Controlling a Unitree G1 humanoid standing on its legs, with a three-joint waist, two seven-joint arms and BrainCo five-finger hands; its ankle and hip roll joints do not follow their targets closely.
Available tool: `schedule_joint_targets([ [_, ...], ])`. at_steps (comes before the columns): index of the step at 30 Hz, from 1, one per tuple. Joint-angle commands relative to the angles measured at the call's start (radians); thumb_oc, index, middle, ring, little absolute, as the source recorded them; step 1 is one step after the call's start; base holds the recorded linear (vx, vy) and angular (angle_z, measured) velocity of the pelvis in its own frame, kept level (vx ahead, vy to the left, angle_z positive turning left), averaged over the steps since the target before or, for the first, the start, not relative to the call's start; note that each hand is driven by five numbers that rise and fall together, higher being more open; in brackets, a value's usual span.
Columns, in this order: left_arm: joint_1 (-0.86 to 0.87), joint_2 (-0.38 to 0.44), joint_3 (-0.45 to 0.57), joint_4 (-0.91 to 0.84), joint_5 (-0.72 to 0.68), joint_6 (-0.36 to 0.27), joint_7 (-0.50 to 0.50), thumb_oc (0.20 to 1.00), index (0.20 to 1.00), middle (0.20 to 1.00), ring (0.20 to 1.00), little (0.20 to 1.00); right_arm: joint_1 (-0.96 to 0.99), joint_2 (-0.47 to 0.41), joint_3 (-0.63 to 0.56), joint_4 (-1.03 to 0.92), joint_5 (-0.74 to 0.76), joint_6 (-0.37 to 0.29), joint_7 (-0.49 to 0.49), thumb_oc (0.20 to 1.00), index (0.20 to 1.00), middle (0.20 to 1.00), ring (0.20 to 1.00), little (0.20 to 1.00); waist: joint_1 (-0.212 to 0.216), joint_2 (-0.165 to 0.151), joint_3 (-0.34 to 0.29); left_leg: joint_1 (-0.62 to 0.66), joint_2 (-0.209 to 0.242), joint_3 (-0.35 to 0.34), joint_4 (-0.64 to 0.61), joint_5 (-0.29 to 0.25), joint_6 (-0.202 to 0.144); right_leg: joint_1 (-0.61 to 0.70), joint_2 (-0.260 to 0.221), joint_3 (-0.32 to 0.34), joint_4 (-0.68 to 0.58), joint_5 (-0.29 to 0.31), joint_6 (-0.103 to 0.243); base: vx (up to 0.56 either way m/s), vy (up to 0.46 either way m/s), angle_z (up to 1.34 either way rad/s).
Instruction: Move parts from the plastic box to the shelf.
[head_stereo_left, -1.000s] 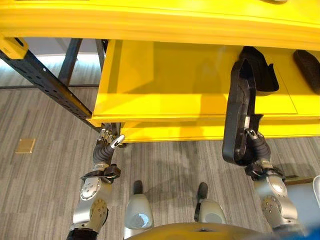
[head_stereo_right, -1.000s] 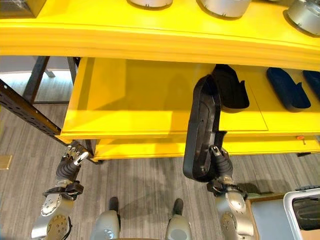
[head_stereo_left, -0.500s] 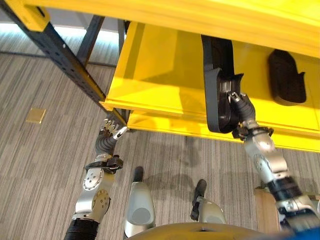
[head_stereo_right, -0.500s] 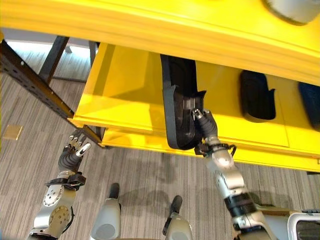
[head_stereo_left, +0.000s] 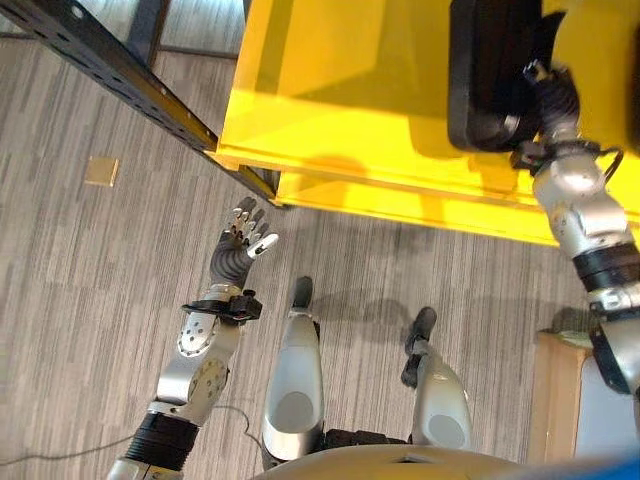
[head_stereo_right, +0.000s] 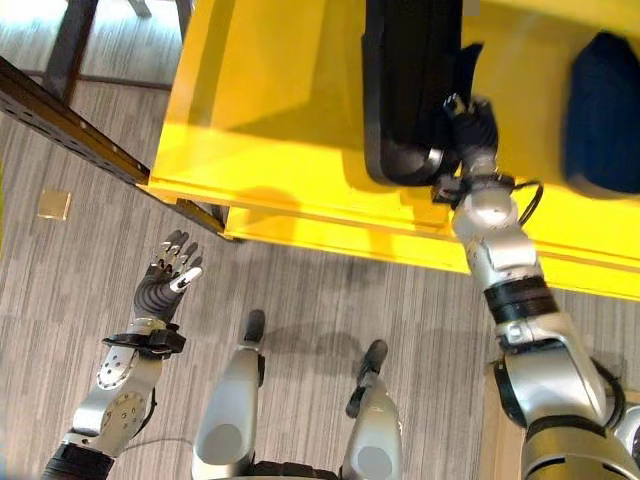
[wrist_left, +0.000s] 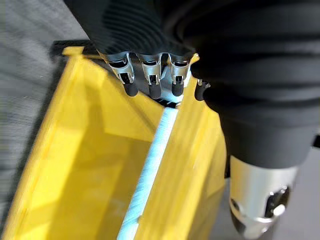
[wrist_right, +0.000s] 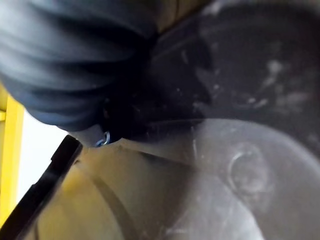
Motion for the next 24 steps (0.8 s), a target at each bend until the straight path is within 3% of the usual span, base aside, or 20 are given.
schedule_joint_targets([
  [1, 0.049, 0.039, 0.012, -0.085, -0.017, -0.044, 0.005, 1.0, 1.0, 1.0, 1.0, 1.0, -0.077, -0.023, 0.019, 0.002, 0.043, -0.081, -0.048, 0.2, 0.2, 0.2, 0.2, 0.2, -0.011, -0.019, -0.07, -0.044, 0.023, 0.014, -0.006, 0.03, 0.026, 0.024, -0.055, 0.016, 0.139, -0.09, 0.002, -0.1, 0.007, 0.01],
  [13, -0.055, 0.056, -0.094, -0.075, -0.034, -0.072, 0.018, 1.0, 1.0, 1.0, 1.0, 1.0, -0.412, -0.049, 0.139, 0.457, 0.057, -0.088, -0.071, 0.2, 0.2, 0.2, 0.2, 0.2, -0.012, 0.005, -0.02, -0.174, 0.025, -0.002, 0.086, -0.018, 0.02, -0.12, -0.049, 0.028, 0.247, -0.145, 0.002, -0.02, -0.003, -0.02],
  [24, -0.124, 0.055, -0.116, -0.064, -0.036, -0.101, 0.048, 1.0, 1.0, 1.0, 1.0, 1.0, -0.499, -0.051, 0.206, 0.605, 0.045, -0.08, -0.06, 0.2, 0.2, 0.2, 0.2, 0.2, -0.008, 0.003, -0.014, -0.193, 0.009, -0.014, 0.085, -0.02, 0.022, -0.127, -0.047, 0.02, 0.246, -0.15, 0.001, 0.0, -0.001, 0.0],
])
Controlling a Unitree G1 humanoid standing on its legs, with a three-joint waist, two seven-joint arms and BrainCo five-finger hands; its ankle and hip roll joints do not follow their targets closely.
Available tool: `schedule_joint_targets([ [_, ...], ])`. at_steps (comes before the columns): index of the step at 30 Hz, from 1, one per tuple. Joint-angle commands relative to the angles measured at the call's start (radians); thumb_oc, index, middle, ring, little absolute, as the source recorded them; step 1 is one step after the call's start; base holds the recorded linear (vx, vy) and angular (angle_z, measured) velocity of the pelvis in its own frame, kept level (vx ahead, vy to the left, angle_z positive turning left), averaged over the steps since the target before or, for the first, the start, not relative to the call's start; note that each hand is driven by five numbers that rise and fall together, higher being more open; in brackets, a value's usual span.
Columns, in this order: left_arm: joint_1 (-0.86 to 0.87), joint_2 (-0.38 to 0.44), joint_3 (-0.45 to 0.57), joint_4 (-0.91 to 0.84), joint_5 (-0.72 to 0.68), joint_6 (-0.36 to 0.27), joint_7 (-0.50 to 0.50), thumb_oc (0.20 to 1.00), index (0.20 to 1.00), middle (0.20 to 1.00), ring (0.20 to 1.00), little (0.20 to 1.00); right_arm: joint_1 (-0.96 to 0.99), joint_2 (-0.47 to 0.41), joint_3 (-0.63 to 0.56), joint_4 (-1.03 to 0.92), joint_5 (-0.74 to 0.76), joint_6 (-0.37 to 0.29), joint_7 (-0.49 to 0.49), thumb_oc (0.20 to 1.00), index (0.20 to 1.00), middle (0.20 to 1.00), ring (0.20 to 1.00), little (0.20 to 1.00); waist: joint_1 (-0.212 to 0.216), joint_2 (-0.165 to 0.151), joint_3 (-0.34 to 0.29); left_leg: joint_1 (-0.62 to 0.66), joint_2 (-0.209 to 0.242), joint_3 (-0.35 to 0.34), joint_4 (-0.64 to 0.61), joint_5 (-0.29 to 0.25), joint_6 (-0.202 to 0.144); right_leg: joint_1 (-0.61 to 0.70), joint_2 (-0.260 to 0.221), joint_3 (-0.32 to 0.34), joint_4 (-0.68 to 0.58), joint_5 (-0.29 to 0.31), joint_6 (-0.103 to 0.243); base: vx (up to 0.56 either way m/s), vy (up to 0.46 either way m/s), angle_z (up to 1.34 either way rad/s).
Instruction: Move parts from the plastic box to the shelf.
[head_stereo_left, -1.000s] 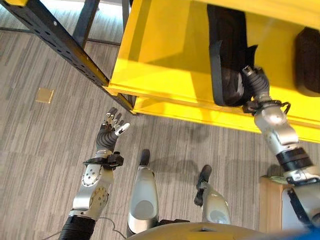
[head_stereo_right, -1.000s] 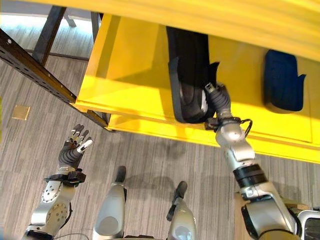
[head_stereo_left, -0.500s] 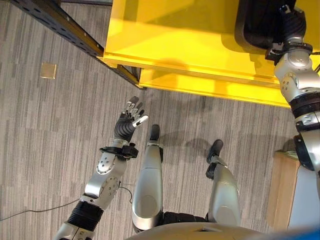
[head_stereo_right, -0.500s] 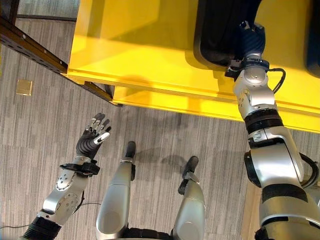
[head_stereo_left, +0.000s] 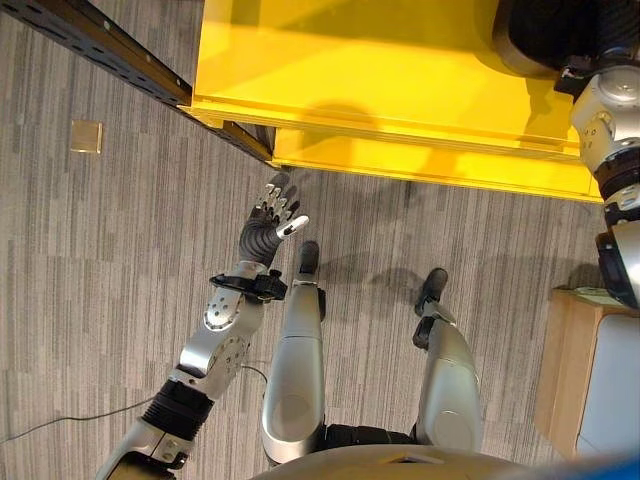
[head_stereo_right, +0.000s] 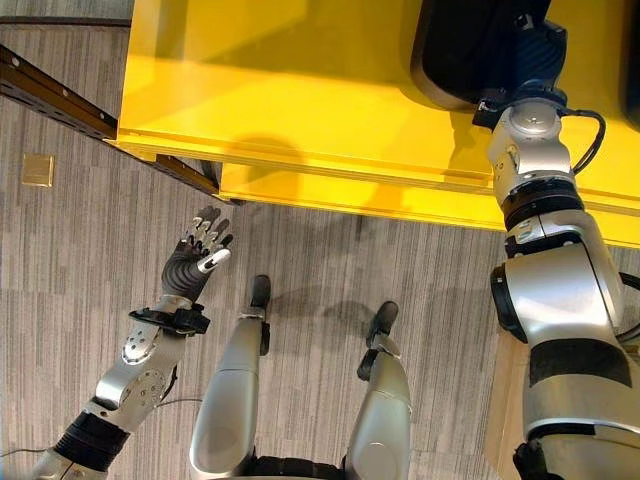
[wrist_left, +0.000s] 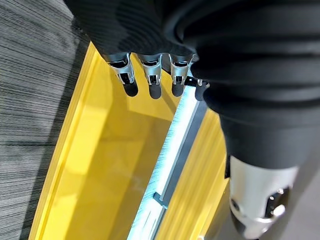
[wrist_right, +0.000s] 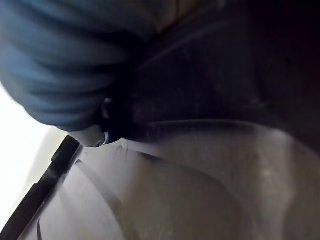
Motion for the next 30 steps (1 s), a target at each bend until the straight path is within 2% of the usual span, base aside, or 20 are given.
schedule_joint_targets([
  [1, 0.023, 0.025, 0.001, -0.068, -0.014, -0.068, 0.01, 1.0, 1.0, 1.0, 1.0, 1.0, -0.075, -0.052, 0.053, 0.006, 0.005, -0.046, 0.001, 0.2, 0.2, 0.2, 0.2, 0.2, 0.014, -0.007, -0.035, -0.007, 0.022, -0.01, -0.031, -0.013, 0.001, 0.066, -0.025, -0.013, 0.126, -0.141, 0.004, 0.0, 0.0, 0.0],
  [13, -0.004, 0.026, -0.004, -0.064, -0.012, -0.086, 0.024, 1.0, 1.0, 1.0, 1.0, 1.0, -0.137, -0.05, 0.119, 0.043, -0.032, -0.046, -0.002, 0.2, 0.2, 0.2, 0.2, 0.2, 0.023, -0.02, -0.038, -0.033, 0.009, -0.023, -0.034, -0.009, 0.002, 0.074, -0.018, -0.029, 0.102, -0.14, 0.0, 0.0, -0.001, 0.01],
  [30, -0.018, 0.032, -0.015, -0.07, -0.022, -0.098, 0.041, 1.0, 1.0, 1.0, 1.0, 1.0, -0.177, -0.037, 0.118, 0.127, 0.006, -0.044, -0.011, 0.2, 0.2, 0.2, 0.2, 0.2, 0.028, -0.016, -0.038, -0.056, 0.0, -0.032, -0.017, -0.015, 0.002, 0.067, -0.013, -0.032, 0.11, -0.15, -0.005, 0.01, 0.0, 0.02],
])
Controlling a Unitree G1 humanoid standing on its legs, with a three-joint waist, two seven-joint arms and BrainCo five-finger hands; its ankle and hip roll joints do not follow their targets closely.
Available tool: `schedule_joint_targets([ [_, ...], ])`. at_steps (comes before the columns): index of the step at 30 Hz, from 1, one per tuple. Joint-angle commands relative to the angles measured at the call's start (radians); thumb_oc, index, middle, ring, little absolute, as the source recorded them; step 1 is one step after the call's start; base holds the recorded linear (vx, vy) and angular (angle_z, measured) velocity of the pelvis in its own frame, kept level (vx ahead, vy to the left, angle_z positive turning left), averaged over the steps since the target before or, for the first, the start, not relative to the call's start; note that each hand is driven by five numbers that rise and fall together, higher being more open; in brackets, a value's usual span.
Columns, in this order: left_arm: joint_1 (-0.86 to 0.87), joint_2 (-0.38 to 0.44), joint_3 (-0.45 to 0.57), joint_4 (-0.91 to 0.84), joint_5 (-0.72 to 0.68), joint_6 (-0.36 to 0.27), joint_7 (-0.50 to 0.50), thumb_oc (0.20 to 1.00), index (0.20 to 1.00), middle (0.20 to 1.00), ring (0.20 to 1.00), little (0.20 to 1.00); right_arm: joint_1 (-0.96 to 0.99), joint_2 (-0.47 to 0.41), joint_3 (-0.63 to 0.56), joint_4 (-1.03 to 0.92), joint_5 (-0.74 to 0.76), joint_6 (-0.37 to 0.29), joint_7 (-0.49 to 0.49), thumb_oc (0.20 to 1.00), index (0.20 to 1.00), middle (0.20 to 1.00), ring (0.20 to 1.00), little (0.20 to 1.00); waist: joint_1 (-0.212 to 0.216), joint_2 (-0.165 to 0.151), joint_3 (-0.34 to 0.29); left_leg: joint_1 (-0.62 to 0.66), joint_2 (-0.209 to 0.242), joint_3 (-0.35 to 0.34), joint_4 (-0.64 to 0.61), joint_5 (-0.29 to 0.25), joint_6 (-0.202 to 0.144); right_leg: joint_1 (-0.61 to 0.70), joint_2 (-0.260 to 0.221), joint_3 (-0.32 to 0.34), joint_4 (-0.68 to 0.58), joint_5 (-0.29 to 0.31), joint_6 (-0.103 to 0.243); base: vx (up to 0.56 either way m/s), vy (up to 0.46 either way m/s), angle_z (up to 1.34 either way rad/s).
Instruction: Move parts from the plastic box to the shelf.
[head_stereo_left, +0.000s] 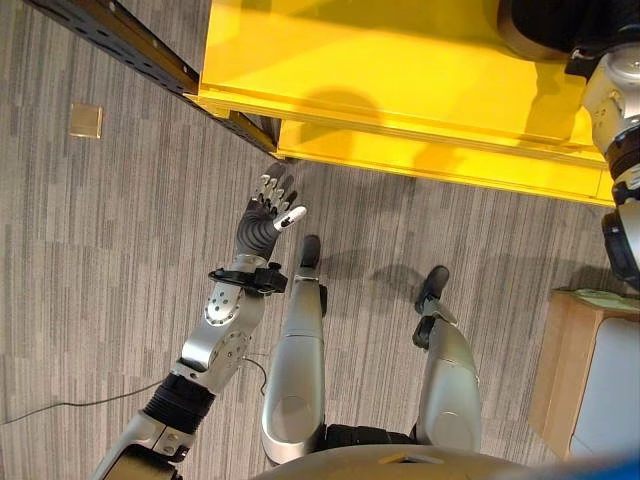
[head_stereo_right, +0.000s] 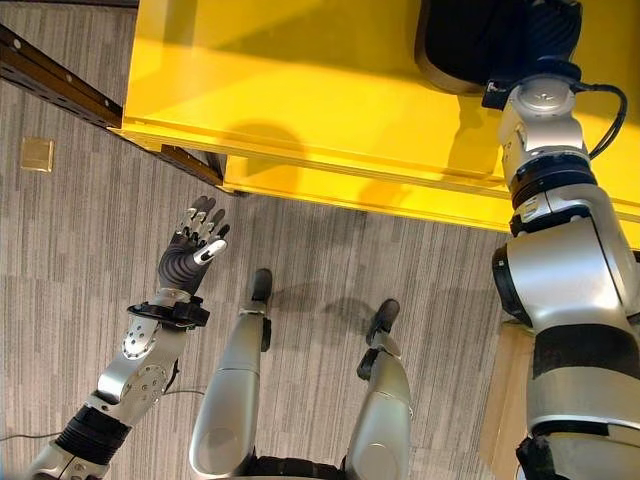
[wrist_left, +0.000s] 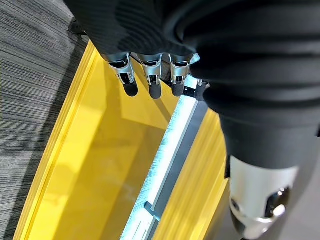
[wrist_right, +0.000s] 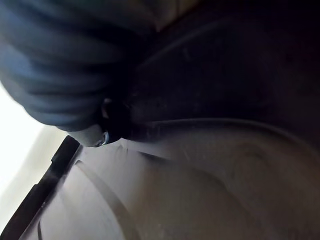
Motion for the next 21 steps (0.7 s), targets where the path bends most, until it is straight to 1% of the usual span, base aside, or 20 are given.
schedule_joint_targets([
  [1, 0.005, 0.028, -0.004, -0.07, -0.001, -0.06, 0.011, 1.0, 1.0, 1.0, 1.0, 1.0, -0.051, -0.037, 0.031, 0.004, 0.024, -0.044, -0.01, 0.2, 0.2, 0.2, 0.2, 0.2, 0.025, -0.013, -0.035, -0.008, 0.02, -0.009, -0.02, -0.02, 0.0, 0.083, -0.009, -0.009, 0.132, -0.162, -0.009, 0.0, 0.0, 0.0],
  [8, 0.01, 0.034, -0.001, -0.07, -0.003, -0.062, 0.012, 1.0, 1.0, 1.0, 1.0, 1.0, -0.053, -0.031, 0.034, 0.023, 0.016, -0.04, -0.013, 0.2, 0.2, 0.2, 0.2, 0.2, 0.027, -0.014, -0.034, -0.004, 0.019, -0.011, -0.024, -0.02, -0.004, 0.089, -0.007, -0.01, 0.134, -0.167, -0.01, 0.0, 0.0, 0.0],
  [9, 0.01, 0.034, 0.0, -0.07, -0.003, -0.061, 0.016, 1.0, 1.0, 1.0, 1.0, 1.0, -0.051, -0.027, 0.034, 0.023, 0.015, -0.042, -0.015, 0.501, 0.501, 0.501, 0.501, 0.501, 0.025, -0.015, -0.033, -0.004, 0.019, -0.011, -0.022, -0.02, -0.003, 0.089, -0.007, -0.01, 0.135, -0.166, -0.01, 0.0, 0.0, 0.0],
  [10, 0.01, 0.033, 0.001, -0.068, -0.004, -0.062, 0.017, 1.0, 1.0, 1.0, 1.0, 1.0, -0.047, -0.022, 0.03, 0.023, 0.02, -0.042, -0.016, 1.0, 1.0, 1.0, 1.0, 1.0, 0.024, -0.015, -0.032, -0.005, 0.019, -0.013, -0.017, -0.022, -0.002, 0.088, -0.006, -0.008, 0.138, -0.167, -0.01, 0.0, 0.0, 0.0],
  [15, 0.013, 0.039, 0.003, -0.066, -0.006, -0.064, 0.019, 1.0, 1.0, 1.0, 1.0, 1.0, -0.035, -0.007, 0.014, 0.013, 0.04, -0.048, -0.018, 1.0, 1.0, 1.0, 1.0, 1.0, 0.024, -0.013, -0.031, -0.004, 0.017, -0.014, -0.016, -0.022, -0.002, 0.093, -0.005, -0.011, 0.137, -0.167, -0.01, 0.0, 0.0, 0.0],
  [21, 0.009, 0.036, 0.011, -0.057, -0.011, -0.061, 0.025, 1.0, 1.0, 1.0, 1.0, 1.0, -0.012, 0.023, 0.007, -0.043, 0.033, -0.059, -0.037, 1.0, 1.0, 1.0, 1.0, 1.0, 0.015, -0.022, -0.03, 0.002, 0.02, -0.015, -0.01, -0.023, -0.002, 0.101, 0.0, -0.01, 0.138, -0.168, -0.012, -0.01, 0.003, 0.0],
])
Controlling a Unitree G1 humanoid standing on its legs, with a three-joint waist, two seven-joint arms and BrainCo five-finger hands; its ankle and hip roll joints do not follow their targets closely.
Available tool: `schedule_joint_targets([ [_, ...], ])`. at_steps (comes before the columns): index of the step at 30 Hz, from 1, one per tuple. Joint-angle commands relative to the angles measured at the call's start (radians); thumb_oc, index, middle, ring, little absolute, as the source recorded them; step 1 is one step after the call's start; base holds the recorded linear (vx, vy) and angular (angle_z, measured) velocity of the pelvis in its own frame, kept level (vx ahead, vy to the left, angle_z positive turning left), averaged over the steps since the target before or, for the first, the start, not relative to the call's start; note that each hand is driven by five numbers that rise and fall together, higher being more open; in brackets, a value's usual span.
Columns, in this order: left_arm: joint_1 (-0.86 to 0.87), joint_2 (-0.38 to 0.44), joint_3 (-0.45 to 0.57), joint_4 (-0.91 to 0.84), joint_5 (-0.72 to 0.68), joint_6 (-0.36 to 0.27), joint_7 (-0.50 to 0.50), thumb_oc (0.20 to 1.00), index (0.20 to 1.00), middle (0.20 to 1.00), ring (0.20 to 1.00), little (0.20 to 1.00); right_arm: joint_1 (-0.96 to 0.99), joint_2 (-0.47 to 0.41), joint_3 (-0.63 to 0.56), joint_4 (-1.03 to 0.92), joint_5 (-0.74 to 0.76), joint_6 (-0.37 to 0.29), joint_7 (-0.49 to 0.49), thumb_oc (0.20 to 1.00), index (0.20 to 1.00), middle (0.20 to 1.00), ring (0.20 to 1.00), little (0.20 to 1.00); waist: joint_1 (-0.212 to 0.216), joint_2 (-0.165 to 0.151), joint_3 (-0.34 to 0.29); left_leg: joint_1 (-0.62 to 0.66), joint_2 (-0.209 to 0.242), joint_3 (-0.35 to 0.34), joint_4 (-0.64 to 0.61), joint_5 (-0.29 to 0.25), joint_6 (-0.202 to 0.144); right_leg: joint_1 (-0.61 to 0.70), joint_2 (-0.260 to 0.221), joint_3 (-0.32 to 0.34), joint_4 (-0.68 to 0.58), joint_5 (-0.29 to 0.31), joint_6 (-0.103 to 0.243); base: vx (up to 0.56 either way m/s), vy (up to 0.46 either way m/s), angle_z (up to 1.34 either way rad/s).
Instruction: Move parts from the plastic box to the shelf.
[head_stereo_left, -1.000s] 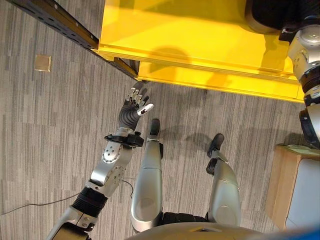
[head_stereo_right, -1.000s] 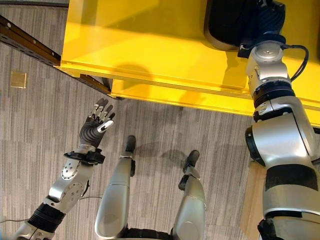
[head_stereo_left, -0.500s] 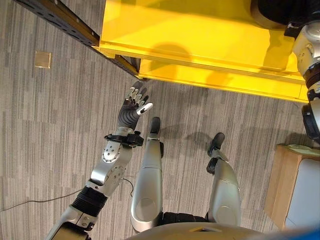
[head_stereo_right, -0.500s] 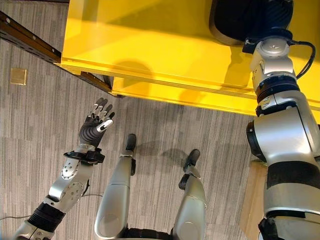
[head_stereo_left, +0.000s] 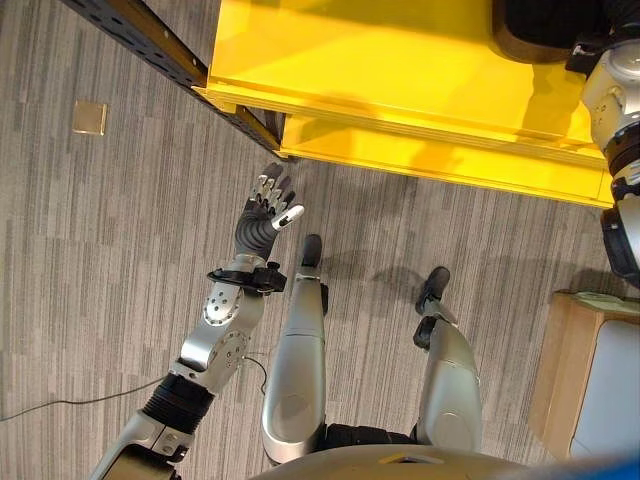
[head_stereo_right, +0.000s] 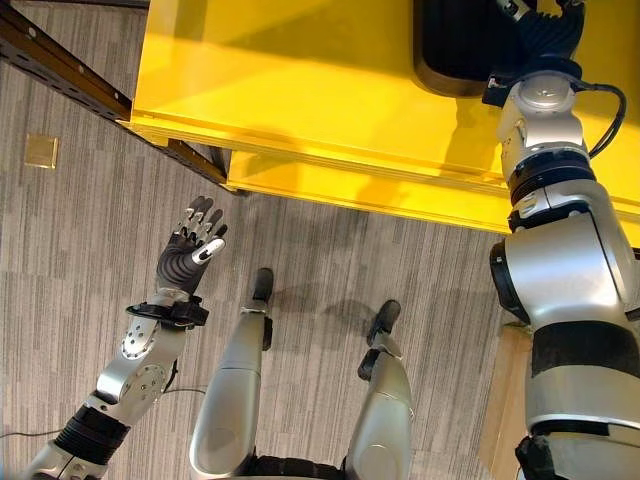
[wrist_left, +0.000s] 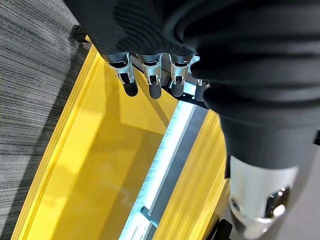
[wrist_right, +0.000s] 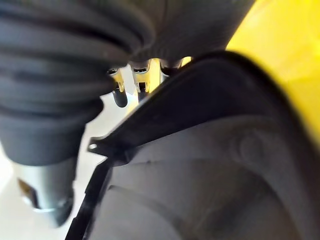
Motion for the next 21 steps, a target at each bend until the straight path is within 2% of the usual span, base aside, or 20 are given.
schedule_joint_targets([
  [1, 0.01, 0.033, 0.011, -0.056, -0.009, -0.06, 0.004, 1.0, 1.0, 1.0, 1.0, 1.0, 0.006, 0.001, 0.007, -0.068, 0.016, -0.058, -0.024, 1.0, 1.0, 1.0, 1.0, 1.0, 0.01, -0.023, -0.029, 0.005, 0.023, -0.011, -0.019, -0.033, -0.005, 0.099, 0.002, -0.011, 0.132, -0.178, -0.011, 0.0, 0.0, 0.0],
  [13, 0.041, 0.044, 0.018, -0.042, -0.032, -0.048, -0.018, 1.0, 1.0, 1.0, 1.0, 1.0, 0.065, 0.012, -0.045, -0.116, 0.033, -0.064, -0.026, 1.0, 1.0, 1.0, 1.0, 1.0, -0.002, -0.038, -0.045, 0.044, 0.034, -0.007, -0.034, -0.03, -0.011, 0.14, 0.008, -0.012, 0.108, -0.174, -0.01, 0.0, 0.0, 0.0],
  [21, 0.061, 0.049, 0.022, -0.037, -0.038, -0.042, -0.026, 1.0, 1.0, 1.0, 1.0, 1.0, 0.093, 0.038, -0.074, -0.111, 0.057, -0.063, -0.018, 1.0, 1.0, 1.0, 1.0, 1.0, -0.002, -0.034, -0.046, 0.052, 0.035, -0.006, -0.023, -0.034, -0.01, 0.147, 0.009, -0.012, 0.117, -0.181, -0.011, 0.0, 0.0, 0.0],
])
